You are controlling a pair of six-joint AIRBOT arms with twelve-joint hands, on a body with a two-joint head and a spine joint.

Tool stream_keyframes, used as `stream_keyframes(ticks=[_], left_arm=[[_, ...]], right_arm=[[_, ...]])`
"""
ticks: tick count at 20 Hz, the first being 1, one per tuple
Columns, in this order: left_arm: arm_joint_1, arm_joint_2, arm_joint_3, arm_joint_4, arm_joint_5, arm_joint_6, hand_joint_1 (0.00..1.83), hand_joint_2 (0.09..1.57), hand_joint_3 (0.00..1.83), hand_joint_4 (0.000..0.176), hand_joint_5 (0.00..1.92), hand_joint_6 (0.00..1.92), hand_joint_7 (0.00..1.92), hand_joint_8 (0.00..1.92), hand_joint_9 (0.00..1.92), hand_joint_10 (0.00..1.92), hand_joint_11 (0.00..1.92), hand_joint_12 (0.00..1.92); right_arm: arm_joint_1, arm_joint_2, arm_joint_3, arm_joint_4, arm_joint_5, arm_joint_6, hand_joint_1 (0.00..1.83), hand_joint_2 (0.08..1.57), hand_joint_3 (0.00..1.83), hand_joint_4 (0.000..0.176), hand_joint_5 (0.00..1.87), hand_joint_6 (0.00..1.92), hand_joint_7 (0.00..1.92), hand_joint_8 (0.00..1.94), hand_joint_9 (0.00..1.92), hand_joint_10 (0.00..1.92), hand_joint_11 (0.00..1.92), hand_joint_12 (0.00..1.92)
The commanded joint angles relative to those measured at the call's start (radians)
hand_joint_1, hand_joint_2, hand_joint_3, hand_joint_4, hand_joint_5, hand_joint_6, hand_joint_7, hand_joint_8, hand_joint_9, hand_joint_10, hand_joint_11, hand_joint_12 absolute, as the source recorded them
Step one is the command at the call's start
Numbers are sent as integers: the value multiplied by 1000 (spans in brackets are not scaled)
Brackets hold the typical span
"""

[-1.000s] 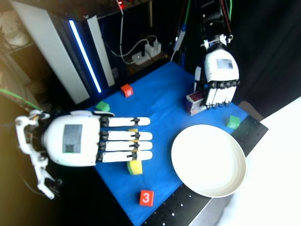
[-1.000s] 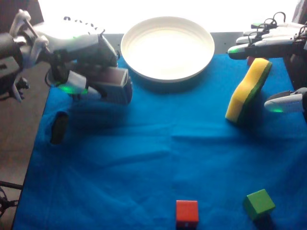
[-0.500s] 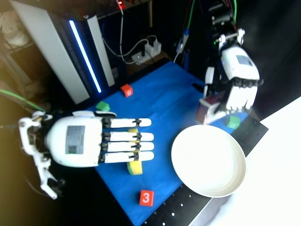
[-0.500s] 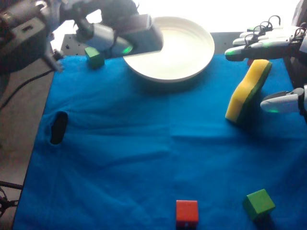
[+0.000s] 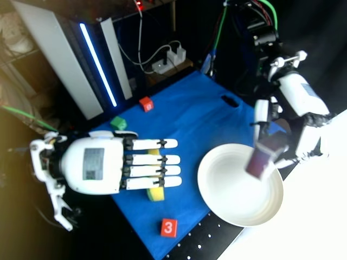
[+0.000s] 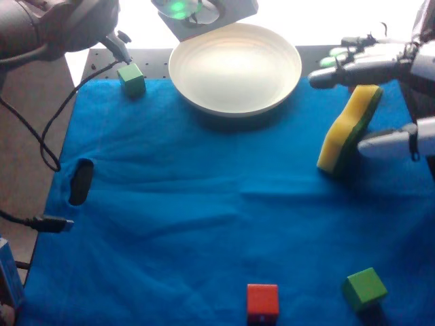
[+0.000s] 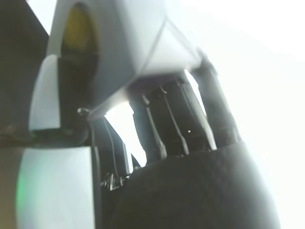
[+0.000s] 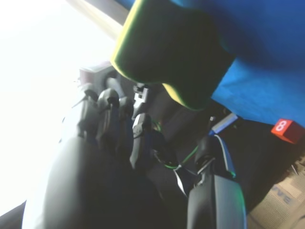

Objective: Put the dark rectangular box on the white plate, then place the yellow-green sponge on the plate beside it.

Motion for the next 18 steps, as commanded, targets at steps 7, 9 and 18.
stream_keyframes(ticks=[7,9,18], left_arm=[[-5,-28,21,-14,-81,-5,1215,1125,2,2,958,921,948,1135,923,383,588,1191],[-4,-30,21,-14,-80,-6,1184,975,0,0,831,156,840,266,870,216,563,941],[6,19,-42,10,-104,-6,1049,908,0,54,562,0,560,0,615,7,206,917]], right_arm=[[28,-16,6,39,107,10,751,1086,0,108,372,3,280,4,186,3,95,43],[28,-16,6,39,107,10,745,1082,0,118,371,2,279,2,171,0,44,22],[28,-16,5,40,107,11,759,1090,0,111,352,1,287,2,191,6,0,0]])
